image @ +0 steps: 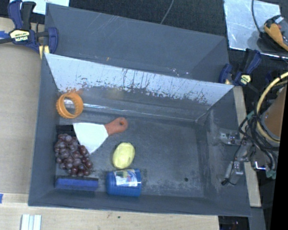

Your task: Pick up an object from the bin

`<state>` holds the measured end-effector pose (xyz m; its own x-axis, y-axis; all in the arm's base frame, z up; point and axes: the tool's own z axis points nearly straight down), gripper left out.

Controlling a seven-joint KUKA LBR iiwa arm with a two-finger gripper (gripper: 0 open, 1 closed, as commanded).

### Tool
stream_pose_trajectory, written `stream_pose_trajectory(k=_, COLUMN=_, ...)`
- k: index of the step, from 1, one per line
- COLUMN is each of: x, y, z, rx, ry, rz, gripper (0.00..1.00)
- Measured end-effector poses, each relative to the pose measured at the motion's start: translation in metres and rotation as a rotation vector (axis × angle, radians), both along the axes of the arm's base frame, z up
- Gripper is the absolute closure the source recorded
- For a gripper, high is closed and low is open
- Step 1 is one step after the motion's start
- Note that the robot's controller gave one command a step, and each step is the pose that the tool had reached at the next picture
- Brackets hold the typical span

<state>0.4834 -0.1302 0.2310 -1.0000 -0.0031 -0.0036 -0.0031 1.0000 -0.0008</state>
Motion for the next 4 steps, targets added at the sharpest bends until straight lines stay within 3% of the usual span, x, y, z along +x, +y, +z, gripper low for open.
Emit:
stream_pose_trajectory(k=1, x=0.0, y=0.0, z=0.0, rx=0.0, ry=0.0, rz=0.0, gripper=0.0)
stream_pose_trajectory(k=2, x=0.005, y=0.035, z=-0.062, rx=0.001, ry=0.001, rz=0.144, gripper=0.0)
stream_pose_trajectory(k=3, x=-0.001, y=0.038, z=-0.08, rx=-0.001, ry=-0.006, rz=-0.163, gripper=0.0)
stream_pose_trajectory(k=4, x=0.009, y=0.059, z=-0.119, rx=-0.001, ry=-0.001, rz=0.205, gripper=0.0)
